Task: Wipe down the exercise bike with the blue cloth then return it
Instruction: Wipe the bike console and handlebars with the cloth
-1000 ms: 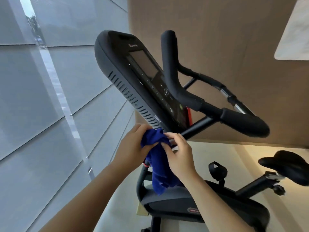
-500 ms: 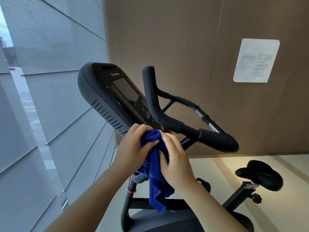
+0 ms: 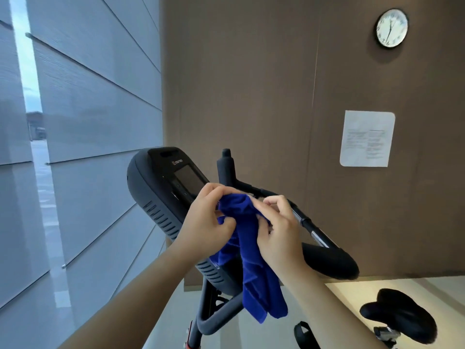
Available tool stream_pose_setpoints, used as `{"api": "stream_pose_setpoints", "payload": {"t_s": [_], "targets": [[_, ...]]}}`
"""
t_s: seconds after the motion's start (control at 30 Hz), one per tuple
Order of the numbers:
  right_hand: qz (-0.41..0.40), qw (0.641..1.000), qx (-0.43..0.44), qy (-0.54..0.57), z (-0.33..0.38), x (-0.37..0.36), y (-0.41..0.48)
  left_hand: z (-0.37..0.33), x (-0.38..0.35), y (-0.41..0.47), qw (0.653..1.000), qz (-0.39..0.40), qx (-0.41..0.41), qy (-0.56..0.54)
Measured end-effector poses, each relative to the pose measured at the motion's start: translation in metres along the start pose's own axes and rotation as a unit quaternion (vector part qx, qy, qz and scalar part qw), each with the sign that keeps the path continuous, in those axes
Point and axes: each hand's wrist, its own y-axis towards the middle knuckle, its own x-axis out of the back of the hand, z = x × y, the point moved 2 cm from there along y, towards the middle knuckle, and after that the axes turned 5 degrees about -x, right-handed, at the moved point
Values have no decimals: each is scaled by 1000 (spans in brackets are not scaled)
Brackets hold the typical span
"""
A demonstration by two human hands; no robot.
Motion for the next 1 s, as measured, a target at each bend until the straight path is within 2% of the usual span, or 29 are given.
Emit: {"api": "stream_pose_setpoints", "payload": {"t_s": [0.1, 0.2, 0.27, 0.4, 0.5, 0.6, 0.67, 0.73, 0.83, 0.9, 1.0], "targets": [[-20, 999, 38, -11, 1, -1, 32, 1, 8, 21, 992, -54, -42, 101], [-40, 996, 67, -47, 6, -10, 70, 5, 17, 46, 967, -99, -85, 217], [-40, 994, 66, -77, 9, -22, 86, 12, 17, 58, 956, -89, -83, 265], [15, 992, 57, -112, 3, -48, 73, 37, 4, 58, 937, 0, -56, 344], [50, 990, 49, -122, -8, -65, 42, 55, 3, 48, 932, 24, -34, 360], [86, 965, 50, -241, -12, -74, 28, 69, 4, 40, 930, 27, -39, 365], [118, 953, 35, -277, -11, -76, 28, 72, 5, 35, 927, 33, -51, 369], [141, 955, 31, -258, -10, -77, 31, 69, 12, 36, 930, 30, -53, 363], [152, 977, 29, -147, -15, -83, 37, 60, 26, 45, 931, 13, -67, 359], [132, 986, 20, -99, -14, -89, 41, 55, 34, 54, 924, 0, -83, 373], [87, 987, 36, -130, -9, -95, 45, 48, 41, 65, 918, -1, -88, 387]]}}
